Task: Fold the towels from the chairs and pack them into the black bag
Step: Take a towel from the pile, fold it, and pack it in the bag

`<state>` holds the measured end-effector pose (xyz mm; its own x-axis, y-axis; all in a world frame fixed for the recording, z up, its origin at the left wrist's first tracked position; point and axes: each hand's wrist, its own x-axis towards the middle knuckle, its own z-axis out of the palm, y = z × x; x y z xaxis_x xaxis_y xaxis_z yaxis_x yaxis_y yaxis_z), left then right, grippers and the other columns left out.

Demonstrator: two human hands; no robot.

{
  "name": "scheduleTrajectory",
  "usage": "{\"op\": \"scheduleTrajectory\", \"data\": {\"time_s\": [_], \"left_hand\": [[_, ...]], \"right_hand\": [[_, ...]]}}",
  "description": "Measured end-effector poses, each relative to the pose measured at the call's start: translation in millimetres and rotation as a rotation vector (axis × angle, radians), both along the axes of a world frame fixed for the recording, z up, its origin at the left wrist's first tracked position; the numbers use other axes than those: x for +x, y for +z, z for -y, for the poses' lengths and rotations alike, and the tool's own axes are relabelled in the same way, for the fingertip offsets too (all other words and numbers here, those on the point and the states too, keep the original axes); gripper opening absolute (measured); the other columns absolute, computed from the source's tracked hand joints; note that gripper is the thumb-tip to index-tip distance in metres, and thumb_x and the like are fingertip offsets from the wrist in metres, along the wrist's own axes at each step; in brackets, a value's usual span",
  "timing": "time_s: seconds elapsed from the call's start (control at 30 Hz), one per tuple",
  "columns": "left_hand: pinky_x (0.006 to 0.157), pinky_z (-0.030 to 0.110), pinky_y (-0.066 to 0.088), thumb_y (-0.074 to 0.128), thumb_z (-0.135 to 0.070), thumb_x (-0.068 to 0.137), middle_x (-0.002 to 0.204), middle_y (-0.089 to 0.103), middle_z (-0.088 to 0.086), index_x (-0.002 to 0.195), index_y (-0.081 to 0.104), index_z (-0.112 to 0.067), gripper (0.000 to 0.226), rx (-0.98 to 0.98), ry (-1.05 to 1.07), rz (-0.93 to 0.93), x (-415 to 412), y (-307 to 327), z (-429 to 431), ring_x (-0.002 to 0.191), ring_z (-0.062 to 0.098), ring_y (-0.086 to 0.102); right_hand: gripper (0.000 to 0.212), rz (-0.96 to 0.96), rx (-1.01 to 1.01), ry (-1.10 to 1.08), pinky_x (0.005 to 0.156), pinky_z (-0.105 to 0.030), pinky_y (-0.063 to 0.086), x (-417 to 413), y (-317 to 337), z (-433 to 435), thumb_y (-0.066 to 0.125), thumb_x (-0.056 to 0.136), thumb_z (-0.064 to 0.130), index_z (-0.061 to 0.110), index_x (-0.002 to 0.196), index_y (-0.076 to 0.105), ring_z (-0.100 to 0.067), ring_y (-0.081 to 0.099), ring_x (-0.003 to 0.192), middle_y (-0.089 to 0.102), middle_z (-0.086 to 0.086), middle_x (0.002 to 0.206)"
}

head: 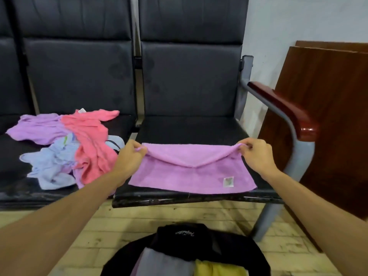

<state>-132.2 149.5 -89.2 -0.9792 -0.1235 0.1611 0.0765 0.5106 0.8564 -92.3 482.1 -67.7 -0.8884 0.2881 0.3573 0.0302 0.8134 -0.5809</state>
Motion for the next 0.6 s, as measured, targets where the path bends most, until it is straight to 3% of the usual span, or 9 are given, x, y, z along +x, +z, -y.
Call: {"op": "scheduleTrajectory", "data": {"time_s": [0.17,0.27,0.4,0.5,0.6], "left_hand": [[0.060,0.015,0.037,0.054,-0.011,0.094,0.076,0.051,-0.004,0.077,0.046,-0.018,0.020,0.159,0.037,-0.093,24,-27,7,0.070,0.009,0.045],[0.056,0.024,0.036,0.052,-0.013,0.095,0.070,0.047,-0.004,0.077,0.045,-0.021,0.021,0.165,0.036,-0.117,25,-18,4,0.063,0.010,0.041],[0.054,0.031,0.035,0.051,-0.016,0.094,0.069,0.048,-0.001,0.093,0.051,-0.014,0.002,0.149,0.075,-0.143,26,-11,7,0.060,0.015,0.042],[0.049,0.026,0.038,0.049,-0.014,0.095,0.068,0.046,0.001,0.093,0.050,-0.014,0.003,0.125,0.044,-0.149,31,-12,11,0.060,0.016,0.041],[0.048,0.019,0.036,0.049,-0.007,0.094,0.068,0.046,0.001,0.077,0.047,-0.022,0.023,0.160,0.003,-0.224,35,-8,17,0.059,0.012,0.039]], "right_hand": [[0.019,0.002,0.014,-0.016,0.086,-0.027,0.044,22,-22,-7,0.058,0.094,0.011,0.008,0.106,0.073,-0.022,0.063,0.100,0.072,-0.008,0.108],[0.020,-0.003,0.028,-0.031,0.085,-0.026,0.044,30,-21,-8,0.058,0.095,0.011,0.007,0.110,0.071,-0.016,0.060,0.095,0.070,-0.009,0.109],[0.022,-0.073,0.031,-0.019,0.082,-0.023,0.041,42,-12,-9,0.057,0.095,0.011,0.005,0.112,0.070,-0.013,0.057,0.094,0.070,-0.010,0.109],[0.020,-0.089,0.076,0.024,0.081,-0.022,0.041,52,-11,-13,0.058,0.094,0.010,0.008,0.109,0.072,-0.011,0.057,0.091,0.071,-0.007,0.106],[0.020,-0.099,0.157,0.122,0.080,-0.021,0.045,61,-12,-17,0.061,0.092,0.008,0.008,0.108,0.073,-0.010,0.060,0.089,0.072,-0.006,0.105]]}}
